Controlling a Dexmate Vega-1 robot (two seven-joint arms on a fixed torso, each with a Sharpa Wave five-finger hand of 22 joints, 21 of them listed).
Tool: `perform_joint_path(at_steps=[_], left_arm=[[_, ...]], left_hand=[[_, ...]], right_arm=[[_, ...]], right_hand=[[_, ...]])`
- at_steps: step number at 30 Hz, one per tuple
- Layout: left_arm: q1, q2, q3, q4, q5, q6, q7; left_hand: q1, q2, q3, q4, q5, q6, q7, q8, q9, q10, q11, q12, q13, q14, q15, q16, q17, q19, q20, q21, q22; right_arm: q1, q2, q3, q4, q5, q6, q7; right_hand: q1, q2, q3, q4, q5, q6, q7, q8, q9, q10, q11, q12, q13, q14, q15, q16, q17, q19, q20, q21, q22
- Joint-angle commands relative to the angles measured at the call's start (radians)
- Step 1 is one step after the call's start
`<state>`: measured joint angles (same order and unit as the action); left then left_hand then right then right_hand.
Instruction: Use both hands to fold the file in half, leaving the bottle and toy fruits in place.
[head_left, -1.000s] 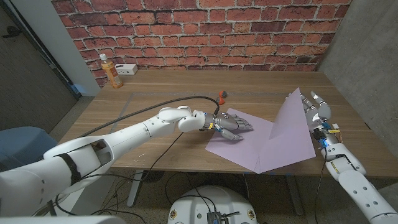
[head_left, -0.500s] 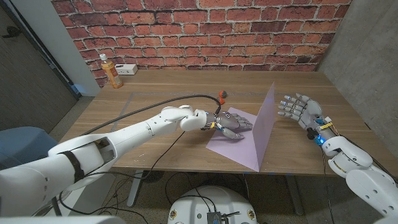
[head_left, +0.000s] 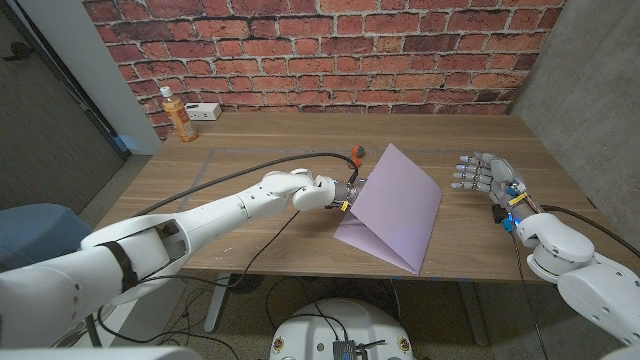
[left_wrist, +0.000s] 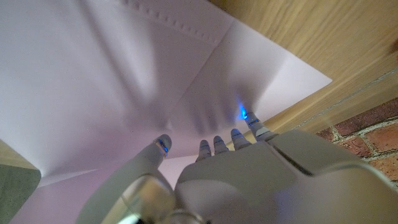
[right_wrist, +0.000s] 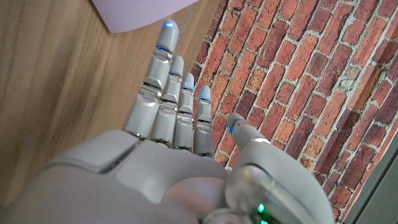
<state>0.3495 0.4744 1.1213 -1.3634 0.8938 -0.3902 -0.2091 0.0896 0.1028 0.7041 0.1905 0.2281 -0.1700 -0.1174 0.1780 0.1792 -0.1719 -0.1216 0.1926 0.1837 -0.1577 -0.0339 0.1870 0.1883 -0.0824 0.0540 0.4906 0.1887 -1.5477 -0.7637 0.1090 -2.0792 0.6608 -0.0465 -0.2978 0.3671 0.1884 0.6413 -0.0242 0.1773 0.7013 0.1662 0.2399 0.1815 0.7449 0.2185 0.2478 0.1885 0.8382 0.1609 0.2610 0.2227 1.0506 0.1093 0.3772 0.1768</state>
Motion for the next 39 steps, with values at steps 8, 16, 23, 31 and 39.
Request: perform_joint_path(at_steps=[8,16,23,31,39], left_arm=[[0.012,0.002,-0.020,-0.046,-0.002,0.073,-0.002],[0.010,0.001,-0.029,-0.051,-0.004,0.095,0.007],[0.007,0.003,-0.034,-0.052,-0.008,0.102,0.021],[-0.002,0.001,-0.033,-0.042,-0.009,0.088,0.044],[-0.007,0.005,-0.043,-0.044,-0.004,0.071,0.100]], left_hand=[[-0.009,0.093,0.010,-0.002,0.002,-0.026,0.005,0.014,0.001,-0.041,0.014,0.015,0.005,0.006,-0.034,0.009,0.001,0.015,-0.003,0.009,0.003],[-0.009,0.089,0.013,-0.005,0.001,-0.016,0.006,0.016,0.001,-0.022,0.030,0.021,0.004,0.015,-0.032,0.011,-0.001,0.023,-0.003,0.010,0.003],[-0.008,0.087,0.016,-0.007,0.001,0.002,0.011,0.020,0.001,-0.003,0.035,0.026,0.003,0.030,-0.034,0.014,-0.003,0.033,-0.002,0.013,0.002],[-0.007,0.087,0.019,-0.008,0.001,0.008,0.011,0.020,0.000,0.004,0.035,0.027,0.003,0.037,-0.034,0.015,-0.004,0.038,-0.002,0.014,0.002],[-0.002,0.088,0.029,-0.013,0.001,0.050,0.011,0.028,0.000,0.042,0.044,0.036,0.002,0.066,-0.034,0.018,-0.007,0.056,-0.001,0.018,0.001]], right_arm=[[0.023,-0.215,-0.041,-0.089,-0.275,-0.187,0.057],[0.090,-0.287,-0.103,-0.137,-0.342,-0.293,0.093],[0.165,-0.339,-0.190,-0.161,-0.413,-0.346,0.114],[0.255,-0.348,-0.324,-0.135,-0.527,-0.305,0.114],[0.337,-0.347,-0.420,-0.127,-0.592,-0.337,0.149]], right_hand=[[0.193,-0.019,0.110,-0.157,0.018,0.358,-0.015,0.032,-0.002,0.200,-0.021,0.021,0.003,-0.023,-0.074,-0.002,0.016,-0.107,-0.009,-0.068,0.004],[0.227,-0.037,0.117,-0.165,0.014,0.378,-0.019,0.013,-0.004,0.212,-0.032,0.012,0.002,-0.088,-0.089,-0.031,0.010,-0.161,-0.015,-0.096,0.004],[0.252,-0.046,0.116,-0.163,0.008,0.384,-0.032,-0.009,-0.005,0.210,-0.059,-0.002,0.000,-0.138,-0.125,-0.052,0.003,-0.228,-0.024,-0.129,0.002],[0.291,-0.055,0.136,-0.164,0.006,0.297,-0.055,-0.060,-0.003,0.142,-0.068,-0.043,0.000,-0.227,-0.145,-0.086,-0.024,-0.302,-0.026,-0.168,-0.001],[0.297,-0.063,0.149,-0.159,0.004,0.305,-0.064,-0.055,-0.002,0.153,-0.078,-0.040,0.000,-0.208,-0.169,-0.075,-0.035,-0.294,-0.039,-0.167,-0.002]])
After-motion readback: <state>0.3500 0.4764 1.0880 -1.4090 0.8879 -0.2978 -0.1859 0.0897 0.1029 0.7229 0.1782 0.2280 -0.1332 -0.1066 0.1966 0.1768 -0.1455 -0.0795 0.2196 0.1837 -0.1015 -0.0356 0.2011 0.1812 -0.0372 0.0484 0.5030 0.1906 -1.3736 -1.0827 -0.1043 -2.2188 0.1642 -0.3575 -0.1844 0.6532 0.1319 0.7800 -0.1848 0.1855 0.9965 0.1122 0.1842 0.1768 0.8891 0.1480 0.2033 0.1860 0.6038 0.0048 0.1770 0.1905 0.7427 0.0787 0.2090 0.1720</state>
